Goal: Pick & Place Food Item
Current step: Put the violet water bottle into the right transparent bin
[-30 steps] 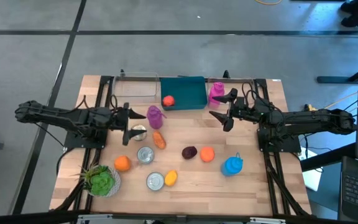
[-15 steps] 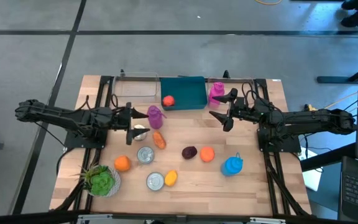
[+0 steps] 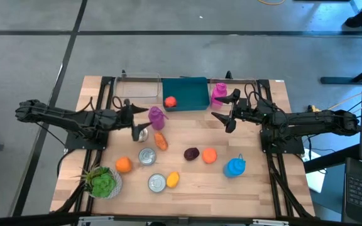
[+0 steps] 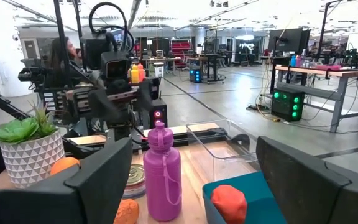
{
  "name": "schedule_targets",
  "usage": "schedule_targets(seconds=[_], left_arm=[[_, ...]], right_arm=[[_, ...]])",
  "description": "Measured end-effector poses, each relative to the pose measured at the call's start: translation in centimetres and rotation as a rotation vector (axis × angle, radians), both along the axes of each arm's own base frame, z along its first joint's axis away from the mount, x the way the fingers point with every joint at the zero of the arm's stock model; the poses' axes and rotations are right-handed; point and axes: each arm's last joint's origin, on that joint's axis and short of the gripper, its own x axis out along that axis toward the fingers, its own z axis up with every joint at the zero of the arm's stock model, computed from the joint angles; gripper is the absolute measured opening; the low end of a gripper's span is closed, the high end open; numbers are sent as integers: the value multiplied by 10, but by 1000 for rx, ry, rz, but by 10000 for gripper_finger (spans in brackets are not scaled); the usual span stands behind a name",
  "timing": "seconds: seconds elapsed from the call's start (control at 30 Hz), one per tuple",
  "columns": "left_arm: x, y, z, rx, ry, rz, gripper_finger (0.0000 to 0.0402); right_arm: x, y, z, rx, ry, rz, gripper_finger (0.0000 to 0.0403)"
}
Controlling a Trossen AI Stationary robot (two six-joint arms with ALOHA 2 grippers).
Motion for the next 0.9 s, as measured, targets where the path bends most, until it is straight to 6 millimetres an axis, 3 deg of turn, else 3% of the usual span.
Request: schedule_targets(seconds=[0.4,0.9], left_arm=[[7,25,-7,-82,21,16,297],[14,43,-11,-75,27,17,297]], right_arm=[[0,0,0,-44,9,4,341],[0,0,-3,-43,37,4,341]])
